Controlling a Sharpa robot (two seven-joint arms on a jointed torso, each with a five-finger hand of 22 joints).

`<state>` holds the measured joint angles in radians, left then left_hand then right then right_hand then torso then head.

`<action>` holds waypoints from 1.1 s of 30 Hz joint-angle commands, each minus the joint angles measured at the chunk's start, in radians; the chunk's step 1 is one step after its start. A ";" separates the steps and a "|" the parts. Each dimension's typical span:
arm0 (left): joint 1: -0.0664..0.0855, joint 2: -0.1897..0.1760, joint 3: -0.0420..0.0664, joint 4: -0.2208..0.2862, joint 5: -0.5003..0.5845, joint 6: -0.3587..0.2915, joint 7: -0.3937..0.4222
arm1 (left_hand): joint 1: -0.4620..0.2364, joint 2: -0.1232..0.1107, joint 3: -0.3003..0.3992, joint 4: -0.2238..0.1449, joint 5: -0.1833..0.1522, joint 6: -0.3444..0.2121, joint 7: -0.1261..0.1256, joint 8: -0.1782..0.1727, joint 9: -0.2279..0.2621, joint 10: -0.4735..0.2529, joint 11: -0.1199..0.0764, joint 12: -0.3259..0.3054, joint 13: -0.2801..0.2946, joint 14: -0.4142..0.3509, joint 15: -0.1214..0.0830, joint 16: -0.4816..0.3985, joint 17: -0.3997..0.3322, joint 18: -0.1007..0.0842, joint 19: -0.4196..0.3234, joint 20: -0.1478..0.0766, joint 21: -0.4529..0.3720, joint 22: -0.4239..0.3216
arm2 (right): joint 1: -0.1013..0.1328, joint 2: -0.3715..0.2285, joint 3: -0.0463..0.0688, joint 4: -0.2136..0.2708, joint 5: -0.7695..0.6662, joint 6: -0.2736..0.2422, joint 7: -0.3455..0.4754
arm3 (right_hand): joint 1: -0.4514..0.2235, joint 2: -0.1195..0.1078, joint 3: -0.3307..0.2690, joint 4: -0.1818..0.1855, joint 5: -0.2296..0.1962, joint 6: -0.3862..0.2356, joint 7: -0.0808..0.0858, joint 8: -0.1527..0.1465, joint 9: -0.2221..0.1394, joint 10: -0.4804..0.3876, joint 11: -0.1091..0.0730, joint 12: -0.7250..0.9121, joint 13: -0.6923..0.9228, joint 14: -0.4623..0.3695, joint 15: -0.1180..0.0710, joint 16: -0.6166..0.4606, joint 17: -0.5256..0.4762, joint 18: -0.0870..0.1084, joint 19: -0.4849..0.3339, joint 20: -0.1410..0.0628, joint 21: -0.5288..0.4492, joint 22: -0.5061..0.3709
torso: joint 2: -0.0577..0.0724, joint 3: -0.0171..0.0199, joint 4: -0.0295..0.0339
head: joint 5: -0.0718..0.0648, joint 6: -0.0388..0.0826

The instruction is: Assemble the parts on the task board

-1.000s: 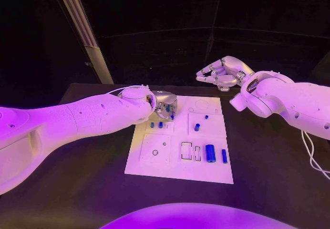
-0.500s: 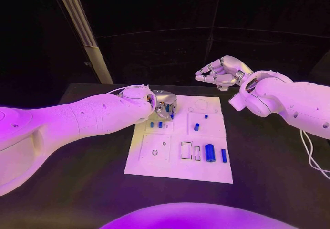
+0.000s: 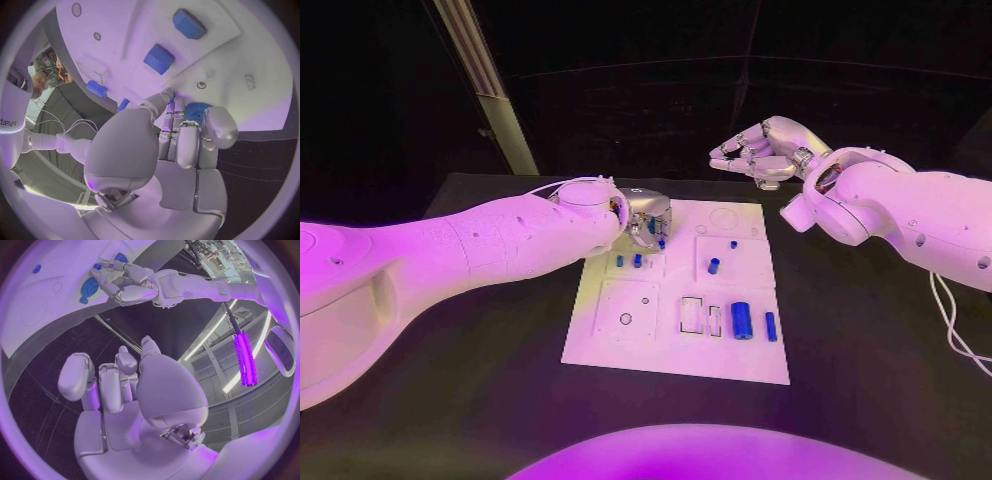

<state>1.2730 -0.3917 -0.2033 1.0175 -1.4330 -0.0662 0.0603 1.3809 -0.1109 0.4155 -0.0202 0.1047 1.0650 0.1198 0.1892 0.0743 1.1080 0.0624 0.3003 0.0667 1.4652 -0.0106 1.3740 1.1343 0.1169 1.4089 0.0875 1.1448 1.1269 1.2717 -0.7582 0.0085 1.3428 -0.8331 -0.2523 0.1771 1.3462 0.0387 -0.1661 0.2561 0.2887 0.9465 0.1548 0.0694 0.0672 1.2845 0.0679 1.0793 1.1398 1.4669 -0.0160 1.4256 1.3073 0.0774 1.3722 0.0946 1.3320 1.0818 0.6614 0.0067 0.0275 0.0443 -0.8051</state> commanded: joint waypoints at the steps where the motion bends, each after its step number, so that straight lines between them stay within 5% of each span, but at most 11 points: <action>1: -0.005 -0.004 -0.002 0.001 -0.008 -0.012 -0.003 | -0.013 -0.001 0.011 -0.002 -0.004 0.011 0.000 -0.006 0.001 0.012 -0.001 -0.009 0.001 0.016 -0.009 0.005 0.002 -0.014 0.008 -0.003 0.009 0.007 | 0.002 0.001 0.001 0.000 -0.001 0.006 0.010 | 0.002 0.011 -0.006 0.001 0.005 -0.006 0.000 0.003 0.001 -0.005 -0.001 0.001 0.001 0.057 0.003 -0.005 0.057 0.014 -0.004 -0.003 -0.004 0.001 | 0.000 -0.0002 -0.0009 | 0.000 0.001; 8: -0.006 -0.029 0.006 0.031 0.007 -0.080 -0.002 | -0.022 -0.005 0.022 -0.004 -0.005 0.021 0.001 -0.009 0.002 0.025 -0.002 -0.020 0.001 0.019 -0.010 0.008 0.003 -0.016 0.013 -0.006 0.019 0.018 | 0.002 -0.001 0.001 0.000 -0.001 0.007 0.010 | 0.002 0.011 -0.006 0.001 0.005 -0.006 0.000 0.003 0.001 -0.005 -0.001 0.001 0.001 0.057 0.003 -0.005 0.057 0.014 -0.004 -0.003 -0.004 0.001 | -0.001 0.0000 0.0007 | -0.003 0.005; 15: -0.005 -0.072 0.057 0.087 0.034 -0.098 -0.009 | -0.029 -0.009 0.025 -0.003 -0.005 0.023 0.001 -0.012 0.002 0.029 -0.002 -0.026 0.000 0.020 -0.010 0.008 0.002 -0.018 0.015 -0.006 0.024 0.024 | 0.002 -0.002 0.001 0.000 -0.001 0.007 0.010 | 0.002 0.011 -0.006 0.001 0.005 -0.006 0.000 0.003 0.001 -0.005 -0.001 0.001 0.001 0.057 0.003 -0.005 0.057 0.014 -0.004 -0.003 -0.004 0.001 | -0.002 0.0001 0.0020 | -0.002 0.010; 19: -0.001 -0.102 0.072 0.117 0.052 -0.087 -0.019 | -0.032 -0.012 0.025 -0.003 -0.006 0.025 0.001 -0.013 0.002 0.032 -0.002 -0.028 0.001 0.020 -0.010 0.007 0.001 -0.018 0.016 -0.007 0.026 0.027 | 0.002 -0.003 0.001 -0.001 -0.001 0.007 0.009 | 0.002 0.011 -0.006 0.001 0.005 -0.006 0.000 0.003 0.001 -0.005 -0.001 0.001 0.001 0.057 0.003 -0.005 0.057 0.014 -0.004 -0.003 -0.004 0.001 | -0.002 0.0001 0.0026 | 0.001 0.015; 33: 0.010 -0.182 0.078 0.157 0.069 0.026 -0.057 | -0.051 -0.018 0.025 0.004 -0.007 0.034 -0.001 -0.017 0.002 0.045 -0.004 -0.038 0.001 0.020 -0.011 0.004 -0.008 -0.019 0.019 -0.007 0.031 0.033 | 0.002 -0.004 0.001 -0.004 -0.001 0.007 0.007 | 0.002 0.011 -0.006 0.001 0.005 -0.006 0.000 0.003 0.001 -0.005 -0.001 0.001 0.001 0.057 0.003 -0.005 0.057 0.014 -0.004 -0.003 -0.004 0.001 | 0.000 -0.0003 0.0012 | 0.013 0.018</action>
<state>1.2808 -0.5709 -0.1251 1.1706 -1.3792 -0.0927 0.0249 1.3393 -0.1263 0.4391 -0.0219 0.1011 1.0918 0.1176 0.1788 0.0760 1.1437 0.0588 0.2671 0.0666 1.4688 -0.0142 1.3779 1.1278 0.1170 1.4216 0.0817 1.1721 1.1596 1.2716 -0.7616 0.0086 1.3383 -0.8331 -0.2498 0.1770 1.3462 0.0387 -0.1661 0.2561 0.2886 0.9465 0.1548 0.0694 0.0672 1.2845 0.0679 1.0793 1.1398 1.4669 -0.0160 1.4257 1.3074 0.0774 1.3722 0.0946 1.3321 1.0818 0.6609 0.0067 0.0303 0.0556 -0.7864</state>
